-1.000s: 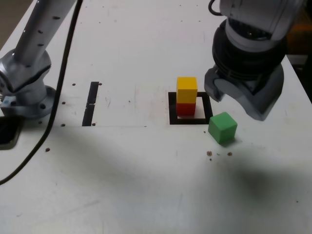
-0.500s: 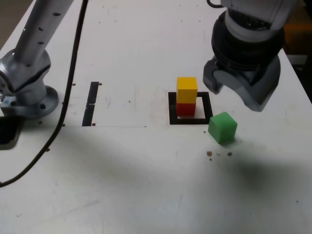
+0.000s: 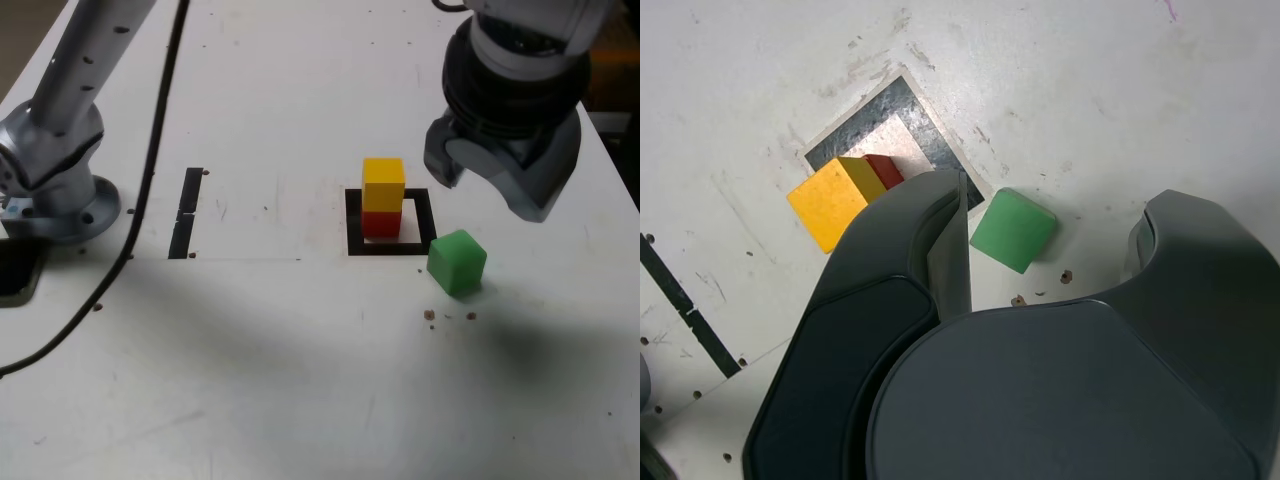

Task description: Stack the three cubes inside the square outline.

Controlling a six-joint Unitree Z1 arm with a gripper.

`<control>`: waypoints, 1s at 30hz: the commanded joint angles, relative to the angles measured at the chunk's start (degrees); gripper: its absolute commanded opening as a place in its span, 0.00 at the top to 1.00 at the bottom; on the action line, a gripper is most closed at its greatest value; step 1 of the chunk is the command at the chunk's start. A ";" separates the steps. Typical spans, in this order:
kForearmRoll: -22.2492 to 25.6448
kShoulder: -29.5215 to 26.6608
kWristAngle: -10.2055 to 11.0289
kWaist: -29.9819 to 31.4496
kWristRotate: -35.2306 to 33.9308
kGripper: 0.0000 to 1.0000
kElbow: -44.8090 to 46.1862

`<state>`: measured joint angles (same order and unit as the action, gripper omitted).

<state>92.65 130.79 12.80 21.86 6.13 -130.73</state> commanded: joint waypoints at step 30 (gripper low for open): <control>0.90 4.30 -0.07 -3.28 0.18 0.36 -0.99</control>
<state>92.64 134.83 12.79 18.79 6.30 -131.83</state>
